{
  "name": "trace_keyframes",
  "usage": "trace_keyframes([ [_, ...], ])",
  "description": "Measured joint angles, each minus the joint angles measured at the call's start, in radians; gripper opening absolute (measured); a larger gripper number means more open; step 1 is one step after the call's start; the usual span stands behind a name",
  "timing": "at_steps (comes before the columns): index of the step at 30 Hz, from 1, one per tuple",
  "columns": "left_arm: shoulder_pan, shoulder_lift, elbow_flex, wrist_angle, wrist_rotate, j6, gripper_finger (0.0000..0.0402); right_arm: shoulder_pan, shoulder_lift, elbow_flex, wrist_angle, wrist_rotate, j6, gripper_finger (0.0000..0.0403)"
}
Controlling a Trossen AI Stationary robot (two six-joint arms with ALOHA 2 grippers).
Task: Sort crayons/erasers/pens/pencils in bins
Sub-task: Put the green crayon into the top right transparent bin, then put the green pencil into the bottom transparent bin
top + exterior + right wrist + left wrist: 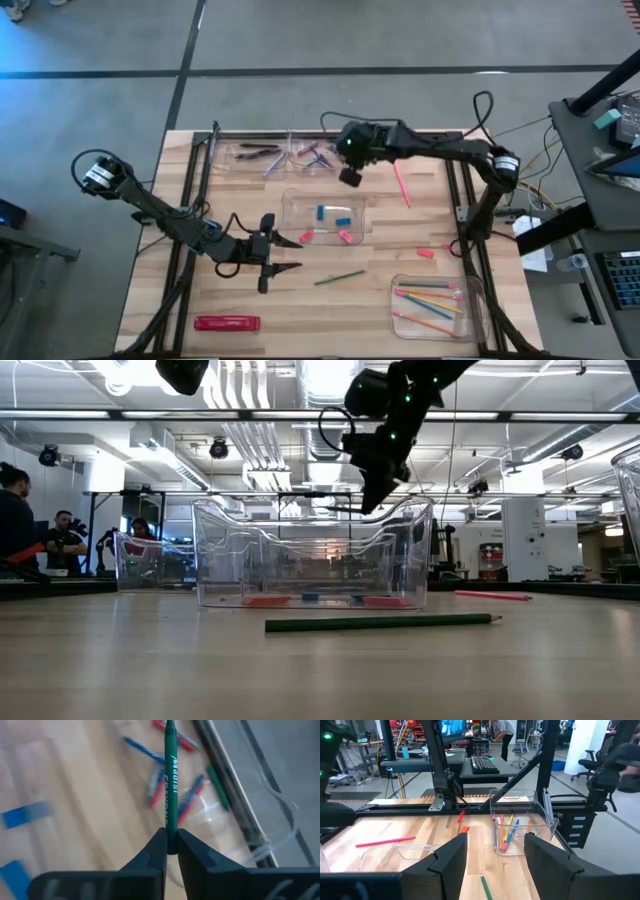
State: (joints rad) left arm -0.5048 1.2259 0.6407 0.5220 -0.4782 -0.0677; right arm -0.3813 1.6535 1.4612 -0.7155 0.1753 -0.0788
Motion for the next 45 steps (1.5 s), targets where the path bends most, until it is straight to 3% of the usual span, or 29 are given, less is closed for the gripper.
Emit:
trace_keyframes([
  [10,0.001,0.0,-0.004,0.0,0.0,0.003,0.0182,-0.033,-0.013,0.0,-0.019,0.004,0.006,0.0137],
  [16,0.001,0.0,-0.004,0.0,0.0,-0.002,0.0182,-0.03,-0.099,-0.018,-0.215,0.009,0.068,0.0182],
  [23,0.001,0.0,-0.004,0.0,0.0,-0.003,0.0182,-0.057,-0.285,-0.232,-0.231,0.01,0.158,0.0186],
  [30,0.001,0.0,-0.004,0.0,-0.001,-0.003,0.0182,-0.083,-0.455,-0.553,-0.09,0.011,0.276,0.0178],
  [38,0.001,0.0,-0.004,0.0,-0.002,-0.003,0.0182,-0.082,-0.482,-0.763,-0.016,-0.003,0.37,0.018],
  [45,0.001,0.0,-0.004,0.0,-0.002,-0.003,0.0182,-0.1,-0.472,-0.872,0.112,-0.096,0.425,0.018],
])
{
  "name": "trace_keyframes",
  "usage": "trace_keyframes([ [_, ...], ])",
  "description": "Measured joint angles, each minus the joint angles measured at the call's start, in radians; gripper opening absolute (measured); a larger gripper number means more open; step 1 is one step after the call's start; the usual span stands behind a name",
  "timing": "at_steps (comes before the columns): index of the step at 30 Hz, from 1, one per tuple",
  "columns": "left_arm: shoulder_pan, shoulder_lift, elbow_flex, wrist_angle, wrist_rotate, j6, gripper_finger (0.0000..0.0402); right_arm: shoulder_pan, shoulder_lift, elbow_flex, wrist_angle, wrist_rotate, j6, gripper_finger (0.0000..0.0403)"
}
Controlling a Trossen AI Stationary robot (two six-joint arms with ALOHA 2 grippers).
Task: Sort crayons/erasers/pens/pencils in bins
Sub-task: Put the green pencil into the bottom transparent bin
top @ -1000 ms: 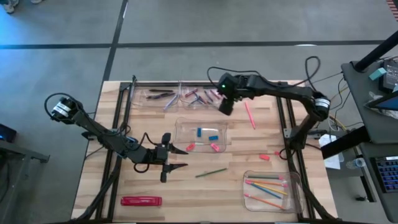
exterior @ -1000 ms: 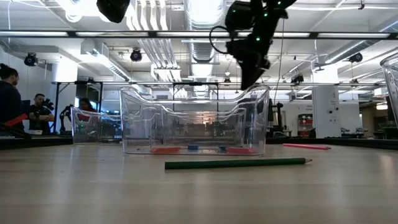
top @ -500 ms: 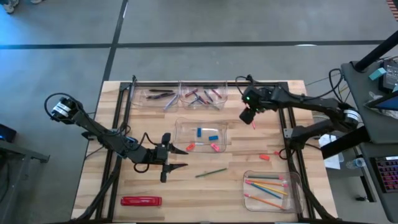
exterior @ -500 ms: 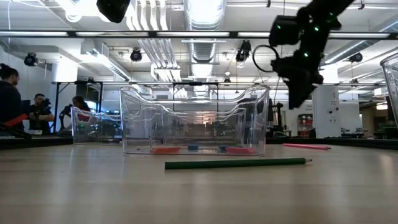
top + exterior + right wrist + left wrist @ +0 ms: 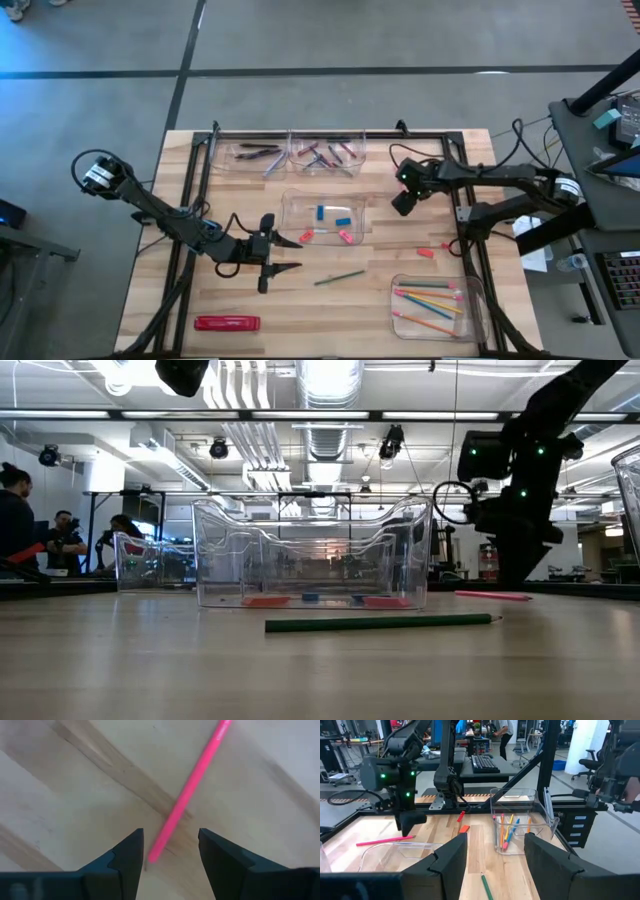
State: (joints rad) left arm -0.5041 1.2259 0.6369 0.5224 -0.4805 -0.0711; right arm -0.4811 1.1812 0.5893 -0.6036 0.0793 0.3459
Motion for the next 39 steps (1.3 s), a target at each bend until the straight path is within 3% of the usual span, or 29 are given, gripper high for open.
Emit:
trace_keyframes([
  [14,0.0,0.0,0.0,0.0,0.0,0.0,0.0182,-0.012,-0.002,-0.111,0.098,-0.009,0.025,0.0162],
  [26,0.0,0.0,0.0,0.0,0.0,0.0,0.0182,-0.012,-0.001,-0.112,0.101,-0.022,0.01,0.0037],
  [29,0.0,0.0,0.0,0.0,0.0,0.0,0.0182,-0.012,-0.003,-0.089,0.068,0.013,-0.005,0.0016],
  [39,0.0,0.0,-0.003,0.0,0.0,0.0,0.0182,-0.011,-0.072,0.124,-0.185,0.061,-0.024,0.0007],
])
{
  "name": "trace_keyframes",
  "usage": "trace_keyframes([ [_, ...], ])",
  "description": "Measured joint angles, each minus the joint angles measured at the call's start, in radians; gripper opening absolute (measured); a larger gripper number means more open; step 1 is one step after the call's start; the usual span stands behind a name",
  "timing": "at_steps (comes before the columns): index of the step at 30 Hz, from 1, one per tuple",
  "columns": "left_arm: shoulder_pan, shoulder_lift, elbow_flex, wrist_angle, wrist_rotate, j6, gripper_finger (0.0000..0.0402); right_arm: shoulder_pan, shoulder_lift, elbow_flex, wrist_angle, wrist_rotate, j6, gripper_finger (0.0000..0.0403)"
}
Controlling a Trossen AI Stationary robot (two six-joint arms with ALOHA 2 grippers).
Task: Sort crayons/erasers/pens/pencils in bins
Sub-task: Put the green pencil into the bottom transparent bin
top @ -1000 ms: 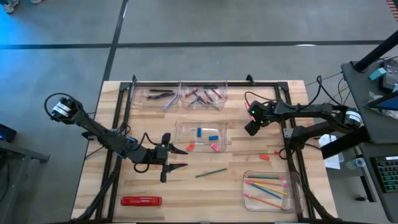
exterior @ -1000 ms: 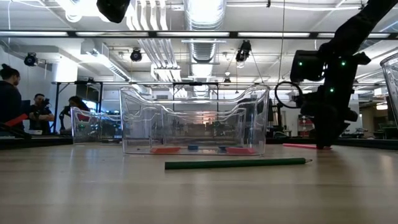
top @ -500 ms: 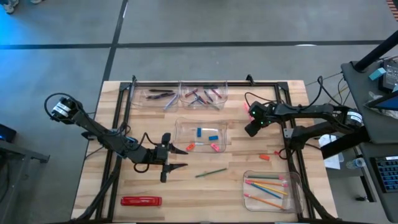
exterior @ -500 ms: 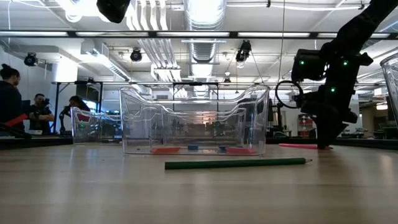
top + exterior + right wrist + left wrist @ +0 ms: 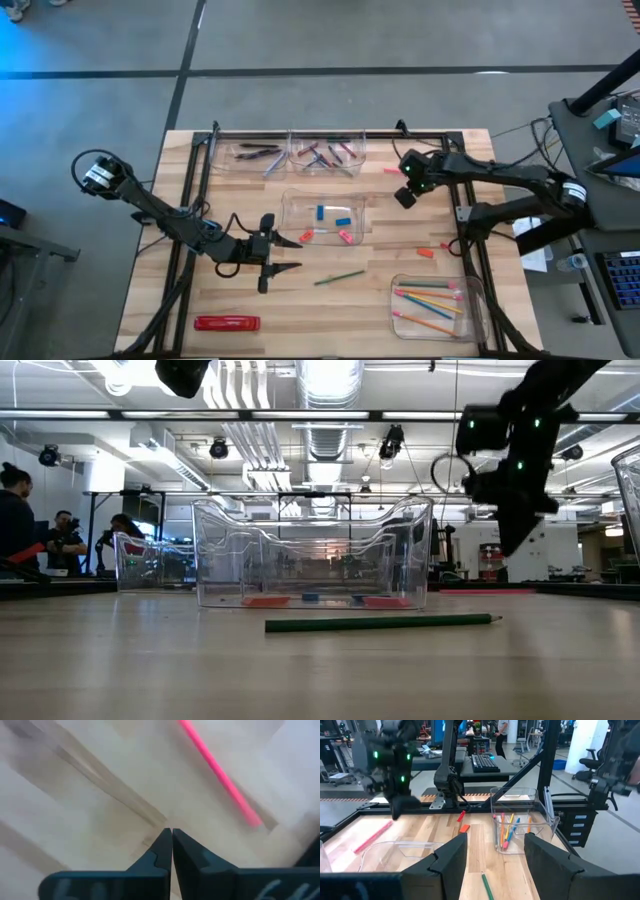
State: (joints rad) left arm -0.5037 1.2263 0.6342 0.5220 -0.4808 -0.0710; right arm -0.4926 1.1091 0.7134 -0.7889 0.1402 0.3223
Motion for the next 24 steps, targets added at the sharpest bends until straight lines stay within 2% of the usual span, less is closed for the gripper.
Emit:
trace_keyframes([
  [5,0.0,0.0,-0.001,0.0,0.0,0.0,0.0182,0.017,-0.09,0.065,-0.103,-0.003,0.03,0.0007],
  [11,0.0,0.0,-0.001,0.0,0.0,0.0,0.0182,0.021,-0.185,0.053,-0.096,-0.005,0.079,0.0009],
  [17,0.0,0.0,0.0,0.0,0.0,-0.002,0.0182,0.021,-0.193,0.025,-0.041,-0.006,0.087,0.0011],
  [20,0.0,0.0,0.0,0.0,0.0,-0.002,0.0182,0.021,-0.173,0.008,0.003,-0.006,0.086,0.0027],
  [24,0.0,0.0,0.0,0.0,0.0,-0.001,0.0182,0.011,-0.128,-0.007,0.037,-0.008,0.075,0.0069],
])
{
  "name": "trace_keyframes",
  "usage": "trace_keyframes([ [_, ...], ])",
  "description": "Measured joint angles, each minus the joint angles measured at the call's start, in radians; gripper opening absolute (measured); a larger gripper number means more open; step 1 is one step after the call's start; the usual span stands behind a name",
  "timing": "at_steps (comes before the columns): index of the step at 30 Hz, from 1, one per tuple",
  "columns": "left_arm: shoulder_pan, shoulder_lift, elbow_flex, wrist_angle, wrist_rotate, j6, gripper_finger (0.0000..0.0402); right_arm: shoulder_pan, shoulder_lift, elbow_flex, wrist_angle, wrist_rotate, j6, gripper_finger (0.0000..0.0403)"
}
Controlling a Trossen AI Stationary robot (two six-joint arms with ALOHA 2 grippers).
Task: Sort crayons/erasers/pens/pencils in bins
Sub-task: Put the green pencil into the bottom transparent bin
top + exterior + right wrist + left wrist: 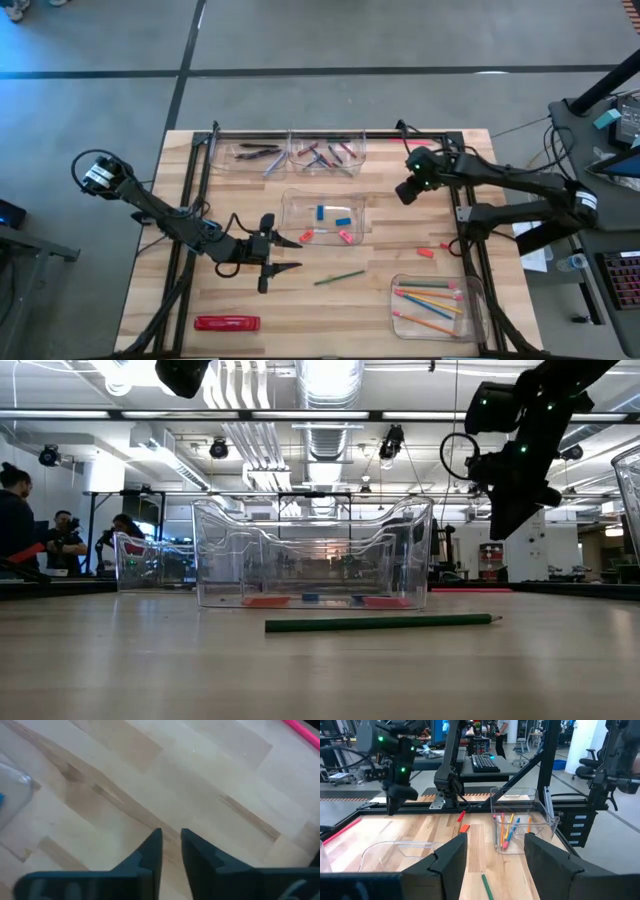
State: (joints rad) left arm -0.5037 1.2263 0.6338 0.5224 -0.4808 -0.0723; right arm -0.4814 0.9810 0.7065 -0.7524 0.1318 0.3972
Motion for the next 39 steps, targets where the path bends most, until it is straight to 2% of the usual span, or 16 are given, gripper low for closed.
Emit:
trace_keyframes([
  [7,0.0,0.0,0.0,0.0,0.0,0.0,0.0182,-0.023,0.081,-0.002,0.054,0.002,-0.014,0.0144],
  [13,0.0,0.0,0.0,0.0,0.0,0.001,0.0182,-0.023,0.117,-0.002,0.079,-0.001,-0.031,0.017],
  [27,0.0,0.0,0.0,0.0,0.0,0.0,0.0182,0.006,0.065,-0.017,0.071,-0.061,-0.035,0.0149],
  [29,-0.003,0.001,0.01,-0.003,-0.026,-0.011,0.0182,0.023,0.054,-0.018,0.071,-0.065,-0.047,0.0145],
  [33,-0.038,0.022,0.06,0.007,-0.062,0.003,0.0182,0.098,0.005,-0.018,0.091,-0.108,-0.036,0.0142],
  [39,-0.043,0.129,0.115,0.004,-0.073,0.0,0.0182,0.284,-0.089,-0.018,0.179,-0.072,0.013,0.0141],
])
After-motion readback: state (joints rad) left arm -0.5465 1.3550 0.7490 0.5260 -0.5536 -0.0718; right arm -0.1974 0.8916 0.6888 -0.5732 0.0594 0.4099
